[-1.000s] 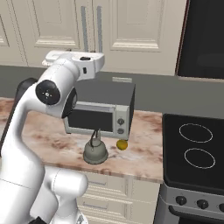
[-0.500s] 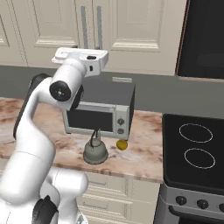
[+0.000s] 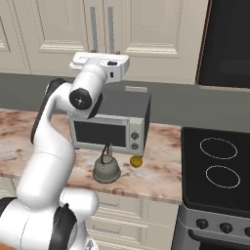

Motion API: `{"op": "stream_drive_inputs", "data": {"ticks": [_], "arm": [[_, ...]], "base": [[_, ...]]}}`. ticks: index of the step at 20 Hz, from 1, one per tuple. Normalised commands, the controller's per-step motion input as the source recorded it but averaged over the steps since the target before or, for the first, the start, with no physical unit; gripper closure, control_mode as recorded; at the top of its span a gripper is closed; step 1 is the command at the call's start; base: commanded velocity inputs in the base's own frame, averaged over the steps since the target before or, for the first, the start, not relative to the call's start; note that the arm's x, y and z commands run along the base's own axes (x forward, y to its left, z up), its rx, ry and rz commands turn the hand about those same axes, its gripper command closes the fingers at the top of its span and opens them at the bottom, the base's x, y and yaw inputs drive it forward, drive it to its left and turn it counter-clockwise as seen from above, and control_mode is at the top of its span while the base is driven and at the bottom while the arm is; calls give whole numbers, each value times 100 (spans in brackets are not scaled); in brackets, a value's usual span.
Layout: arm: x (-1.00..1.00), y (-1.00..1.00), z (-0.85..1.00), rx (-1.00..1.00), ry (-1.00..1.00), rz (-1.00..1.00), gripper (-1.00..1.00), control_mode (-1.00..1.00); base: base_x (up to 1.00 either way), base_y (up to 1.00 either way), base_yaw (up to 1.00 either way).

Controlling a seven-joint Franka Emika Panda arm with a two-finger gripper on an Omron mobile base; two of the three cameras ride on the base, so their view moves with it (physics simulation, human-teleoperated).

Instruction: Pick the pan from the cabinet and place it on the stove. Then turn on the stove burner for the pan.

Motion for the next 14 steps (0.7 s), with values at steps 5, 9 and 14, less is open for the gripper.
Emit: {"op": "stream_drive_inputs", "data": {"ticks": [5, 9, 14], "arm": [[15, 3, 4, -1, 1, 0, -100, -100], [15, 11, 0, -4, 0, 0, -100, -100], [32, 19, 0, -2, 1, 0, -100, -100]], "base": [[0, 0, 0], [0, 0, 0], [0, 0, 0]]}}
